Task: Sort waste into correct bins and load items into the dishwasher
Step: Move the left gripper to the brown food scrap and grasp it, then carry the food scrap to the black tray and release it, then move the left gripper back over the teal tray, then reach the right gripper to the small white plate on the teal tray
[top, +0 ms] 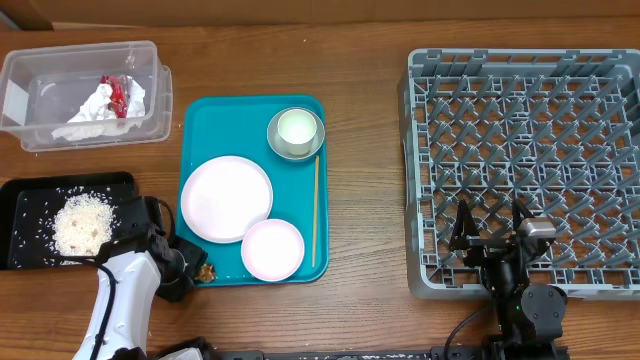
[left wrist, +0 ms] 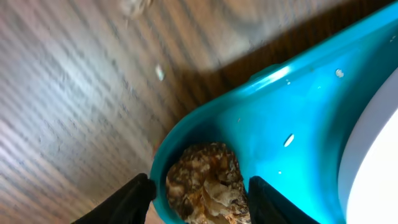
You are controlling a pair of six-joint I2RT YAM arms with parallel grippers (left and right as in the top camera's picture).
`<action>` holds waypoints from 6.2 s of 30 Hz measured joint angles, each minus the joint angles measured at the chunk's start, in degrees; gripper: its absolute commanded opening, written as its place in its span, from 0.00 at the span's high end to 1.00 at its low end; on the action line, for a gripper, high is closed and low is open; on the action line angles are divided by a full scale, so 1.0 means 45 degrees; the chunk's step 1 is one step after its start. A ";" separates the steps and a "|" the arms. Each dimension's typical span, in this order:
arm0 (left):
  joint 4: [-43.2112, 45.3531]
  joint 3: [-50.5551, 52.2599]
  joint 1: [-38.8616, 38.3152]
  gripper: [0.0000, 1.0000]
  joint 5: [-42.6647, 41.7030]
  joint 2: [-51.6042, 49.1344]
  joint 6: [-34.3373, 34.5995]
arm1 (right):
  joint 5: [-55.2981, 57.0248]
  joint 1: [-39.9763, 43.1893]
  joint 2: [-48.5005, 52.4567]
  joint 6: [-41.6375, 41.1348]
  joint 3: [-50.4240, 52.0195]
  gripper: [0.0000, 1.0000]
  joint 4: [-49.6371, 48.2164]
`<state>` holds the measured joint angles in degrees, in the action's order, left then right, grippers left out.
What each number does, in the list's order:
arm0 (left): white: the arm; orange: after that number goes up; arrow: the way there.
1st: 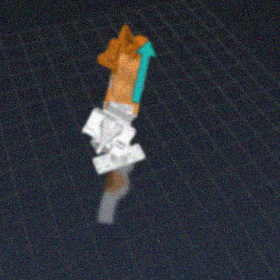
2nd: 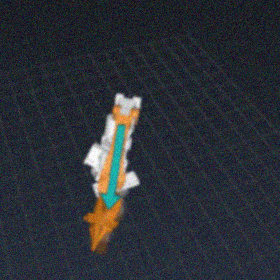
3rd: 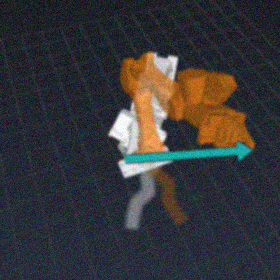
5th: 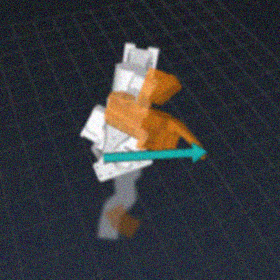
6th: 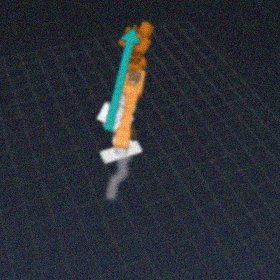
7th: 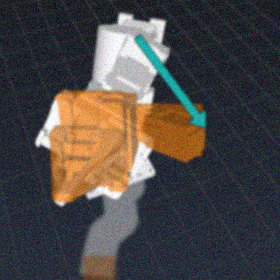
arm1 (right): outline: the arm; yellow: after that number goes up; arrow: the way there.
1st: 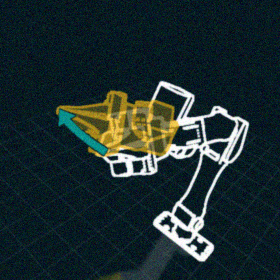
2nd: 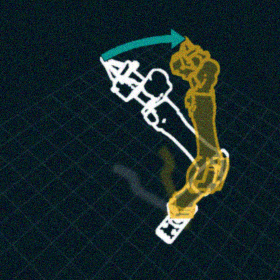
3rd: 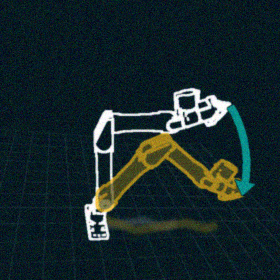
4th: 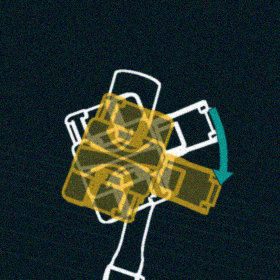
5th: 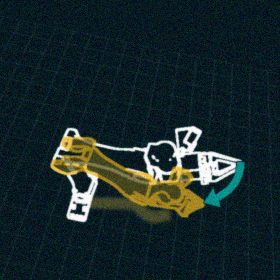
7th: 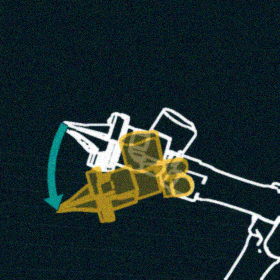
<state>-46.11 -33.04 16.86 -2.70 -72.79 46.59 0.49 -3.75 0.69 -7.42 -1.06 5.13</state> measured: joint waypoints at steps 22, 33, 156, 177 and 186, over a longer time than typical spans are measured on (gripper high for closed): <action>-0.1579 -0.0661 -0.0005 0.94 0.0175 -0.0068 -0.0102 | 0.0000 0.0005 0.0000 0.0000 0.0000 0.00 0.0010; -0.3143 -0.2433 -0.0005 0.96 0.0282 -0.0107 -0.0107 | 0.0000 0.0000 0.0000 0.0000 0.0000 0.00 0.0000; -0.2123 -0.8140 0.4439 0.00 -0.1001 -0.1438 -0.1001 | -1.0044 -0.0005 0.3419 -0.9049 -0.6781 0.00 0.0219; -0.2127 -0.8140 0.4439 0.00 -0.1001 -0.1447 -0.1001 | -0.1996 -1.2522 1.8404 -0.2633 -1.5965 0.00 0.8825; -0.2123 -0.8140 0.4439 0.00 -0.1001 -0.1457 -0.1001 | -0.0311 -1.4163 2.2552 -0.2730 -1.6014 0.00 0.6154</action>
<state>-55.66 -69.67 36.84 -7.20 -79.35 42.09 -0.91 -67.48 102.17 -19.70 -73.12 32.82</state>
